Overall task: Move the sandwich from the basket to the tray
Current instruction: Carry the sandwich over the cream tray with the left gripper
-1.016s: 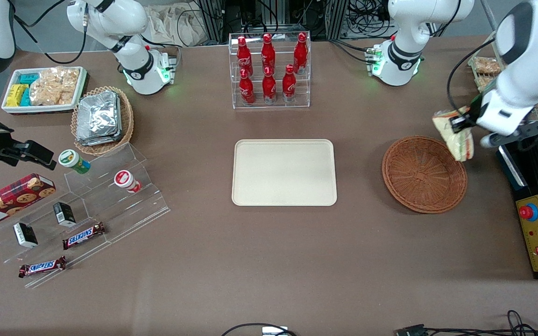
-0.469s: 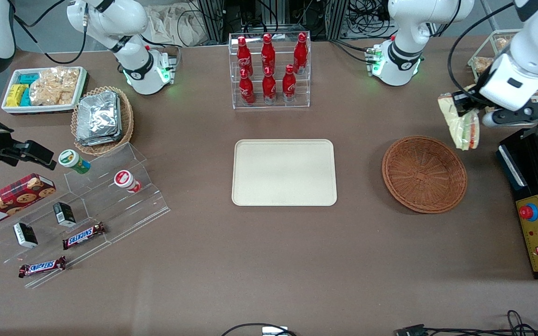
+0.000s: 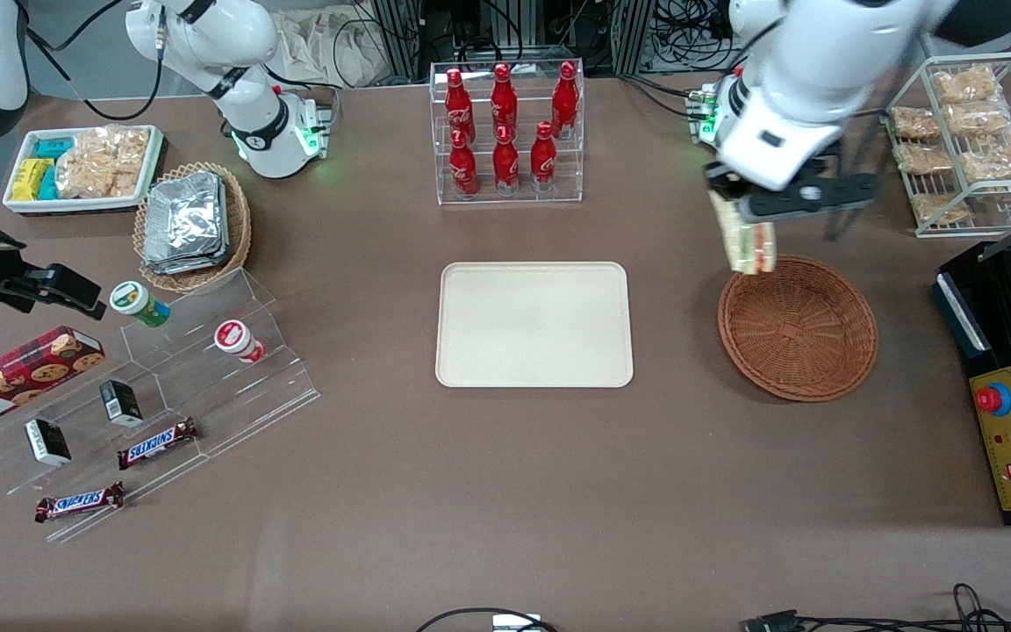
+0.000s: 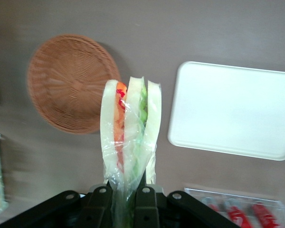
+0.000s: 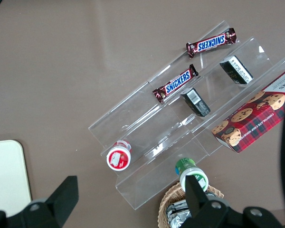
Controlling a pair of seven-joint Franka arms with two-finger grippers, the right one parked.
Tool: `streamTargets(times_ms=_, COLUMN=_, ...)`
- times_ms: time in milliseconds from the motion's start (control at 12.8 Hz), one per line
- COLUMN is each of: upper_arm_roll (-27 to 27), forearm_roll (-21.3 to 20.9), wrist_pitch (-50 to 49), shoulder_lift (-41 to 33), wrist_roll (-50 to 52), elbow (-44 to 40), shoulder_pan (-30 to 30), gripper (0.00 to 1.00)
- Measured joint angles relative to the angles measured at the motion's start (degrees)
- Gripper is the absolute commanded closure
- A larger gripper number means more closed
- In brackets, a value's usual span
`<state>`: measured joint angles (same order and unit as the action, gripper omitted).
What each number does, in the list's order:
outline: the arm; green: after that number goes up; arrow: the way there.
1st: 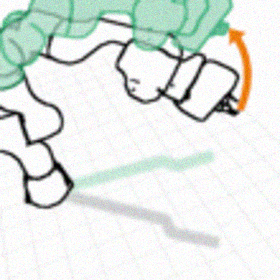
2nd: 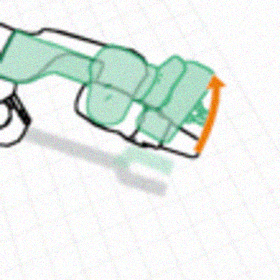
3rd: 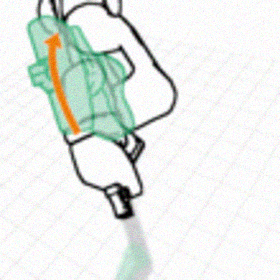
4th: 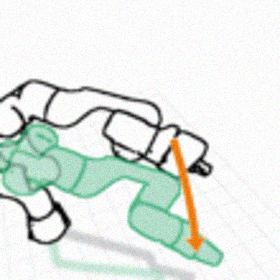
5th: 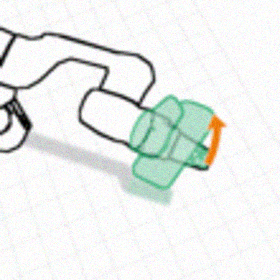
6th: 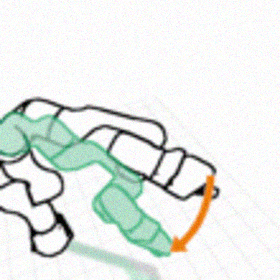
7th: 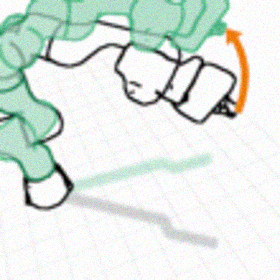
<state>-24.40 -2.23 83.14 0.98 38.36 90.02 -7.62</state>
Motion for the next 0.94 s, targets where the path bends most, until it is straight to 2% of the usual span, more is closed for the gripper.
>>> streamTargets(times_ms=234, upper_arm_roll=-8.61, forearm_roll=-0.18, wrist_pitch=0.08, shoulder_lift=9.00, wrist_roll=8.63, elbow=-7.01, shoulder_pan=-0.20, gripper=1.00)
streamTargets(times_ms=469, upper_arm_roll=-11.22, forearm_roll=-3.57, wrist_pitch=1.69, shoulder_lift=14.56, wrist_roll=9.48, elbow=-8.09, shoulder_pan=-0.37, gripper=1.00)
streamTargets(times_ms=625, upper_arm_roll=-11.98, forearm_roll=-6.74, wrist_pitch=7.52, shoulder_lift=17.38, wrist_roll=10.40, elbow=-4.25, shoulder_pan=-1.12, gripper=1.00)
streamTargets(times_ms=859, upper_arm_roll=-12.17, forearm_roll=-8.84, wrist_pitch=21.23, shoulder_lift=19.95, wrist_roll=11.33, elbow=6.74, shoulder_pan=-1.68, gripper=1.00)
streamTargets(times_ms=938, upper_arm_roll=-12.15, forearm_roll=-10.78, wrist_pitch=24.96, shoulder_lift=20.72, wrist_roll=11.77, elbow=9.92, shoulder_pan=-1.66, gripper=1.00)
